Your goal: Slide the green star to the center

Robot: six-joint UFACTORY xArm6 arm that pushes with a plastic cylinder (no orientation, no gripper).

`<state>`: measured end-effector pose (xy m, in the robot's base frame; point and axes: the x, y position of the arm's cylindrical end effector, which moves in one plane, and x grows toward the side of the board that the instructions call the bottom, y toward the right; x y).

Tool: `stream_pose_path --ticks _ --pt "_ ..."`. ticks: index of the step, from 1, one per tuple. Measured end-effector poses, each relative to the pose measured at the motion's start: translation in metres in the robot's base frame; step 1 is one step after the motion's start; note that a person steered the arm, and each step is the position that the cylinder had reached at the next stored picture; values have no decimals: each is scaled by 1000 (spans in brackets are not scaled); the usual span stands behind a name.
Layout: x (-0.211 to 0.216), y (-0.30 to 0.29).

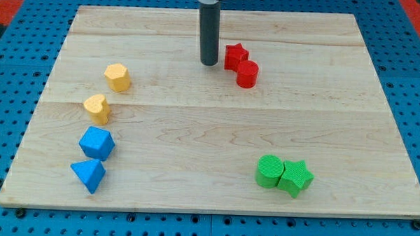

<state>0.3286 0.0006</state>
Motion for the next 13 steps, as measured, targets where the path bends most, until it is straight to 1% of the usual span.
stream_pose_path --ticks 1,2,3,4,5,6,7,8,10,11,12,13 --pt "-5 27" --pt "-10 31" --pt "-22 8" --pt "67 1" --pt "157 13" --pt "222 13" --pt "290 78" --pt "286 105" --pt "248 120" --pt "231 148" --pt "203 161" --pt "173 156"
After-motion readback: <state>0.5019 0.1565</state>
